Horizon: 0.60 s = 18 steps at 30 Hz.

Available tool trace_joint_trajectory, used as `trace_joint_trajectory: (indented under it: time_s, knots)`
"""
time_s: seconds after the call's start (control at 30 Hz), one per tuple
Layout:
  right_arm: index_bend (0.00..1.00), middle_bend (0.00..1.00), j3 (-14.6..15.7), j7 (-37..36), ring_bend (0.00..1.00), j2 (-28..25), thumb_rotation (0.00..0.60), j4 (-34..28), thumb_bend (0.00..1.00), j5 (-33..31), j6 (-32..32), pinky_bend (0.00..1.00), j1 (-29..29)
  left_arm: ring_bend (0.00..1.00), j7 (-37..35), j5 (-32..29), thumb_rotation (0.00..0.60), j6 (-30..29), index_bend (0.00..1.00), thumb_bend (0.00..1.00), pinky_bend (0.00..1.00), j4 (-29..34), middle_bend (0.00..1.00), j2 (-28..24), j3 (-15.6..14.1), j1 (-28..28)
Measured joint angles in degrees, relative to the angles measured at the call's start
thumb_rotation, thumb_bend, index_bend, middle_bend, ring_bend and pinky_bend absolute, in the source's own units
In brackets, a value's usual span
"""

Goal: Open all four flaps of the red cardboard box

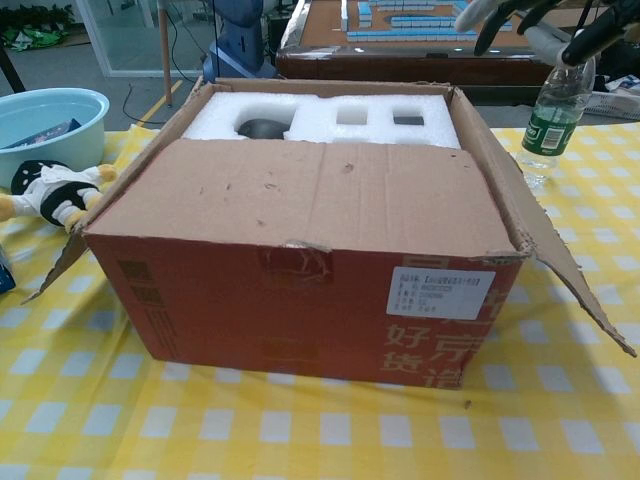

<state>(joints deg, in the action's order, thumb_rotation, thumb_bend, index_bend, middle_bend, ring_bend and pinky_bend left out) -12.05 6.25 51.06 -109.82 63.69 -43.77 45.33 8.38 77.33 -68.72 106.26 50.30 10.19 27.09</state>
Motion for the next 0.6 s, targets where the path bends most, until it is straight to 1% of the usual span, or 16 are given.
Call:
trace_joint_trajectory:
  time_s: [0.1,0.17,0.43,0.6]
  knots:
    - [0.20,0.22,0.94,-1.12,0.07,0.64,0.600,-0.35,0.94,2.23,2.14,0.11,0.05,0.11,0.26,0.19,0.404,-0.71,0.31,0.43,0.00,-0.04,0.22,0.26,-0.62,-0.82]
    - [0.21,0.22,1.33,-1.16,0.07,1.52,0.600,-0.13,0.99,2.70,2.88,0.11,0.38,0.11,0.28,0.27,0.403,-0.96,0.31,0.42,0.00,-0.13,0.22,0.34,-0.94,-1.23]
    - [0.22,0.21,2.03,0.57,0.07,5.30,0.600,2.24,1.00,1.73,4.82,0.11,2.95,0.11,-0.49,0.11,0.402,-1.11,0.31,0.42,0.00,-1.26,0.22,0.53,-1.72,-2.27]
    - [0.28,0.21,2.45,3.10,0.07,6.81,0.600,3.47,1.00,0.56,4.93,0.11,4.32,0.11,-0.92,0.28,0.403,-0.55,0.31,0.42,0.00,-1.80,0.22,0.96,-2.09,-2.35]
